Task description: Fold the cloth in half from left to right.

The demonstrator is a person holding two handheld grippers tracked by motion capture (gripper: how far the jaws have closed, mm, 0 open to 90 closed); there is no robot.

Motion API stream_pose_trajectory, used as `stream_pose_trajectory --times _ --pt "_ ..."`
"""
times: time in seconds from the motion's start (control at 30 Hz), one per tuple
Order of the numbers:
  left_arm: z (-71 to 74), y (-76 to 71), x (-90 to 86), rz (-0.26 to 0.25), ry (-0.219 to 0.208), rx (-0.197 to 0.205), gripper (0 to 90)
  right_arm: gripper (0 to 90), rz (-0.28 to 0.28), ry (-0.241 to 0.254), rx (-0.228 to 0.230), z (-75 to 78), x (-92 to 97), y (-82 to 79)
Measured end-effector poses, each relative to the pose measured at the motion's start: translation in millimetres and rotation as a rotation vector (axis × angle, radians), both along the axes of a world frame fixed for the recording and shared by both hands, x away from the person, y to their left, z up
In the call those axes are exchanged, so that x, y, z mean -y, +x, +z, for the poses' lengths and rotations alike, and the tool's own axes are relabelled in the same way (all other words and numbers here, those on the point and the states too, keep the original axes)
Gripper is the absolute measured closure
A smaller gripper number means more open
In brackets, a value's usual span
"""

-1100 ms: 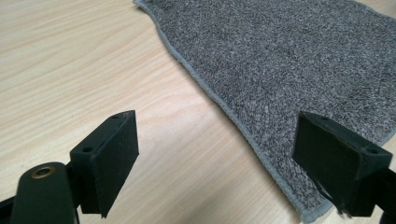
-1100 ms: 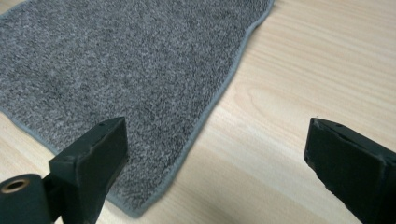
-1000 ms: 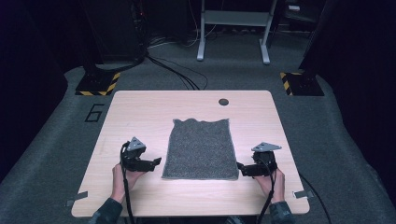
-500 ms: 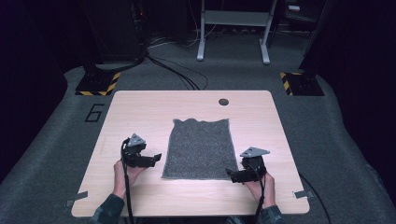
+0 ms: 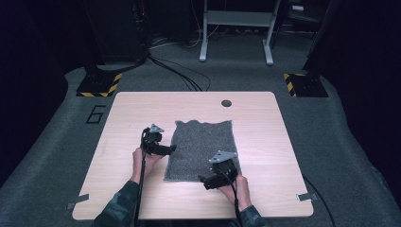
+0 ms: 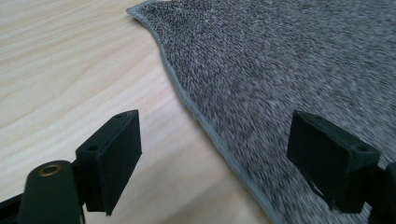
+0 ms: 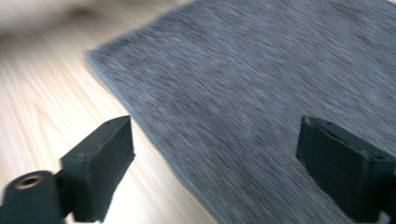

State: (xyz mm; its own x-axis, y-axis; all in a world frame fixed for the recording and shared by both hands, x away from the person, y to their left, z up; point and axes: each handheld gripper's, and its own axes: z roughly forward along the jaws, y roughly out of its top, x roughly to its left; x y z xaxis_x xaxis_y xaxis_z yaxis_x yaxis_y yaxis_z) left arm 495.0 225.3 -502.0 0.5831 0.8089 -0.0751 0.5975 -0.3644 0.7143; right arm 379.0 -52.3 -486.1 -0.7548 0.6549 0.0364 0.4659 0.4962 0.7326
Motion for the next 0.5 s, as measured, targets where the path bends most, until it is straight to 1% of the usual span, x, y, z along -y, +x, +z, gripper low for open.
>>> stream_pose_trajectory --times 0.03,0.07,0.13,0.2,0.23,0.27,0.3,0.33,0.37,0.4,0.43,0.47,0.5 --pt "-0.3 4.0 1.5 -0.005 0.003 -0.005 20.0 14.2 0.017 -0.008 0.004 -0.6 -9.5 0.9" --pt "-1.0 9.5 3.6 -0.002 0.001 -0.014 21.1 14.8 0.033 -0.011 0.008 -1.3 -15.3 1.6" --pt "-1.9 20.5 6.5 0.007 0.005 -0.016 22.1 17.6 0.061 -0.019 0.006 -2.9 -33.2 3.0" --pt "-2.7 32.6 7.8 0.021 -0.008 -0.022 23.5 19.3 0.082 -0.017 0.005 -5.4 -46.2 5.2" --pt "-2.5 36.8 7.8 0.021 0.0 -0.023 24.1 21.0 0.092 -0.015 -0.001 -6.8 -54.7 6.4" --pt "-2.7 40.9 9.0 0.033 -0.004 -0.018 24.7 21.6 0.102 -0.015 0.007 -8.0 -59.2 8.0" --pt "-3.2 46.0 9.8 0.04 -0.014 -0.017 25.8 23.1 0.101 -0.014 0.005 -8.7 -65.2 8.8" --pt "-4.1 50.9 9.9 0.04 -0.015 -0.02 26.2 24.1 0.114 -0.011 -0.001 -10.1 -71.5 10.0" --pt "-4.8 53.3 10.9 0.055 -0.026 -0.025 26.5 25.7 0.111 -0.004 -0.006 -11.6 -76.8 10.6" --pt "-6.3 57.4 11.5 0.062 -0.027 -0.015 27.5 26.6 0.117 -0.007 -0.003 -13.0 -80.1 11.6" --pt "-7.4 61.5 12.5 0.065 -0.032 -0.023 29.0 27.6 0.119 -0.006 -0.018 -14.8 -85.1 11.4" --pt "-7.4 61.5 12.5 0.065 -0.032 -0.023 29.1 29.0 0.12 -0.008 -0.019 -16.7 -89.8 11.2" --pt "-9.1 68.9 15.4 0.082 -0.023 -0.018 30.4 30.6 0.125 -0.012 -0.021 -18.6 -94.1 11.3"
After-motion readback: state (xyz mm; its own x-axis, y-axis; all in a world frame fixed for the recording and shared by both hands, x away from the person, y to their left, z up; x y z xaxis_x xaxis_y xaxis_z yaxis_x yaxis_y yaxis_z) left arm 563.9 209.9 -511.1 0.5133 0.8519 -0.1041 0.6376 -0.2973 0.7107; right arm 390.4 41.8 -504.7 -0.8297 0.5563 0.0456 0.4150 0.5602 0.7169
